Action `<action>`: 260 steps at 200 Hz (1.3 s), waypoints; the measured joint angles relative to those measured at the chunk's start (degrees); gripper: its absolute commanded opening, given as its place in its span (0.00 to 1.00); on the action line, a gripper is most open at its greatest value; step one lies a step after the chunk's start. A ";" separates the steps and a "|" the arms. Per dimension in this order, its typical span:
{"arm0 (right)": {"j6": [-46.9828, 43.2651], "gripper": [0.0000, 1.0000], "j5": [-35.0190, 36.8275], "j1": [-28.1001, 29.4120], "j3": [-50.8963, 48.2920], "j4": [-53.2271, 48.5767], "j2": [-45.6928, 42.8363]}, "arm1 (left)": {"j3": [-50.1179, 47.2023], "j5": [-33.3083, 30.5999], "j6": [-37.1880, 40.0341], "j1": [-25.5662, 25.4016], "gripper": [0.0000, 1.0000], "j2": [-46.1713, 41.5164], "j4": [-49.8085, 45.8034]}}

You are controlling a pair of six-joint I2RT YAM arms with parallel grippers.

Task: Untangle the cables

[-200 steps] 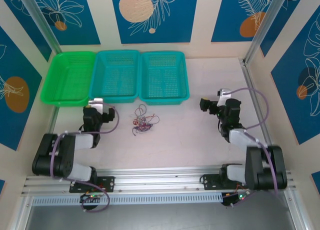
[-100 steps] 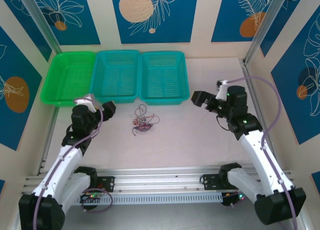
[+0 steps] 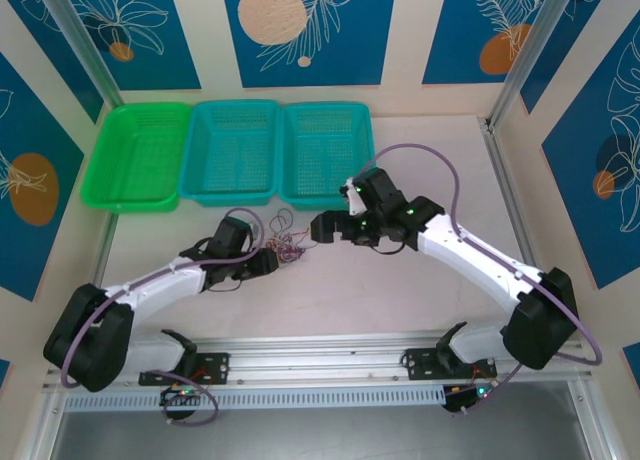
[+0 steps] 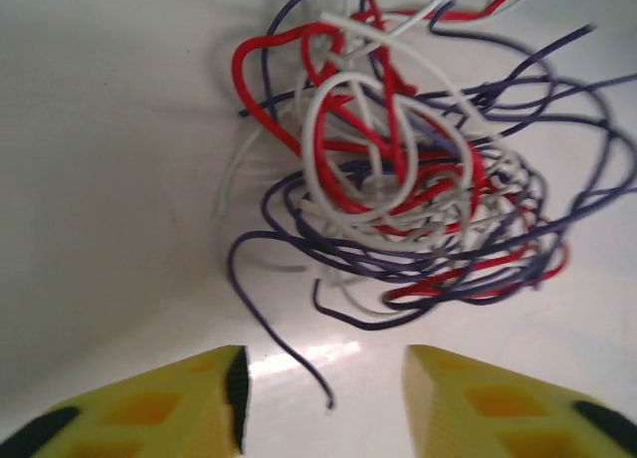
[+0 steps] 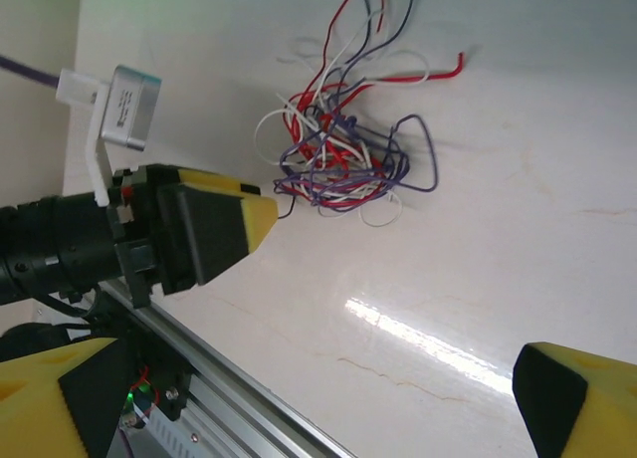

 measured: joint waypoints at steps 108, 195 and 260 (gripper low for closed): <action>1.20 0.99 2.99 6.36 5.03 0.76 11.72 | 2.10 -3.32 3.28 -0.07 0.16 8.59 -0.44; 9.29 0.97 7.30 7.72 9.73 5.86 25.90 | 2.84 -4.48 5.73 -0.09 0.00 7.87 -2.54; 16.61 0.24 11.87 10.34 12.59 6.86 34.53 | 2.47 -10.64 6.58 0.11 0.00 -7.89 -7.76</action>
